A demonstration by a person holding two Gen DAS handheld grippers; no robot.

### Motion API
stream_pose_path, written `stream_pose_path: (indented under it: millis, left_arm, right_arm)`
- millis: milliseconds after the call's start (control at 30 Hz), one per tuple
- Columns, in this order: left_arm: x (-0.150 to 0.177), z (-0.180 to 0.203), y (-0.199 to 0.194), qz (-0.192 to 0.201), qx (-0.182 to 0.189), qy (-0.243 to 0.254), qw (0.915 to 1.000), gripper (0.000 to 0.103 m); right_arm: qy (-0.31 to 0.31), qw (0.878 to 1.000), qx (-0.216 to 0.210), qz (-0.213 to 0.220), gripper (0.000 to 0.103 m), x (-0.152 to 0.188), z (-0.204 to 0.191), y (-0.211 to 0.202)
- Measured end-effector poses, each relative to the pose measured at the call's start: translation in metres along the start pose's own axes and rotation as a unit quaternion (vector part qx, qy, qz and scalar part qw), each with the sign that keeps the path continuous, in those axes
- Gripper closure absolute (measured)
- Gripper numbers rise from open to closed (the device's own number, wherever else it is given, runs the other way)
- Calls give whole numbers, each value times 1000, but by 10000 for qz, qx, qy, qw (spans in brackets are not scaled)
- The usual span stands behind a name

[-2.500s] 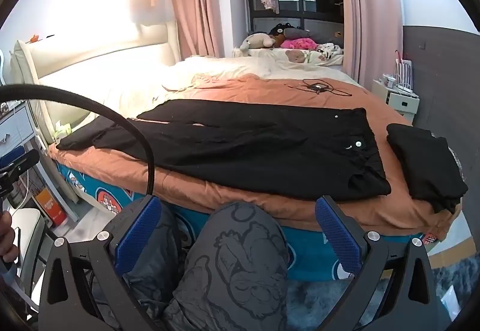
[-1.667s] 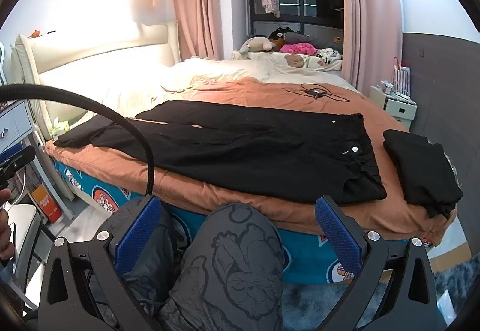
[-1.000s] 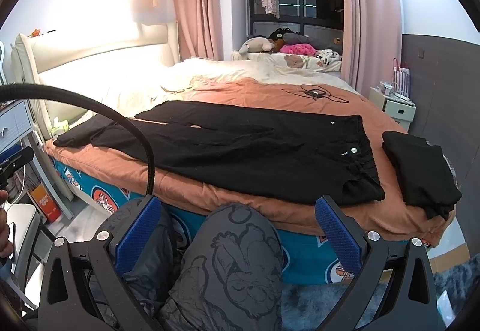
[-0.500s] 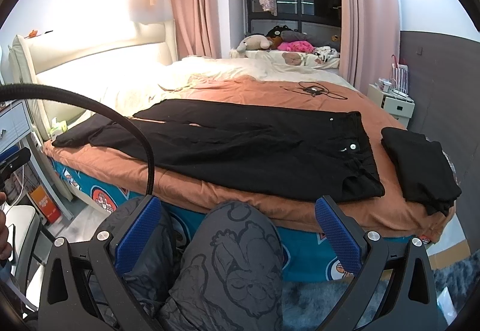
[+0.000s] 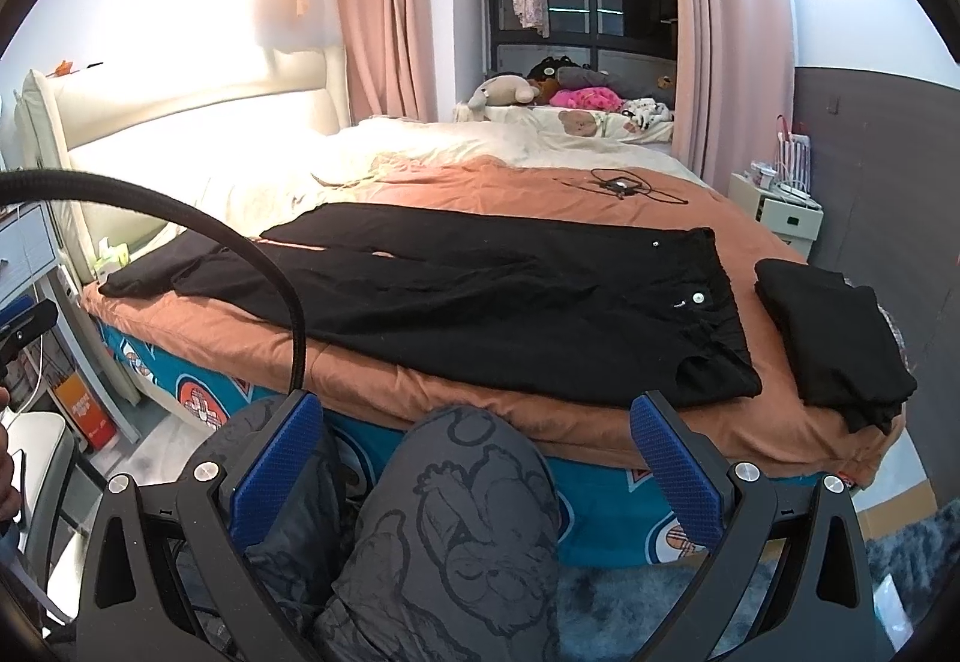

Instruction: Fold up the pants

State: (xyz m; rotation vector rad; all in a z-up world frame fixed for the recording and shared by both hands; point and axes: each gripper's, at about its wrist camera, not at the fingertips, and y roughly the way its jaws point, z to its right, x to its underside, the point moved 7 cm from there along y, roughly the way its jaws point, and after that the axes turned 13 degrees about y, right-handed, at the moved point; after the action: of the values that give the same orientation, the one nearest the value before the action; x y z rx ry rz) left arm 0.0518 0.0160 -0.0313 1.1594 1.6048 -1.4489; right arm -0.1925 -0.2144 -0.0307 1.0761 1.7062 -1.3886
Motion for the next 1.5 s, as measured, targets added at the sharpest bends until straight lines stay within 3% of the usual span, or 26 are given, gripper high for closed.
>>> stream_pose_path:
  millis: [500, 767, 1000, 1167, 1500]
  left_arm:
    - [-2, -17, 9, -40, -85, -72, 9999, 0]
    - [-8, -34, 34, -129, -191, -118, 9997, 0]
    - [-16, -61, 49, -47, -542, -362, 9979, 0]
    - [-18, -79, 66, -246, -669, -470, 9963, 0]
    - [-9, -102, 100, -543, -743, -612, 9939, 1]
  right_arm:
    - [52, 9999, -89, 124, 0, -4, 1, 2]
    - [146, 9998, -36, 97, 0, -15, 13, 28]
    - [422, 9991, -33, 25, 0, -31, 28, 55]
    - [721, 9973, -83, -86, 0, -42, 39, 70]
    - [1090, 9933, 342, -201, 0, -49, 61, 97]
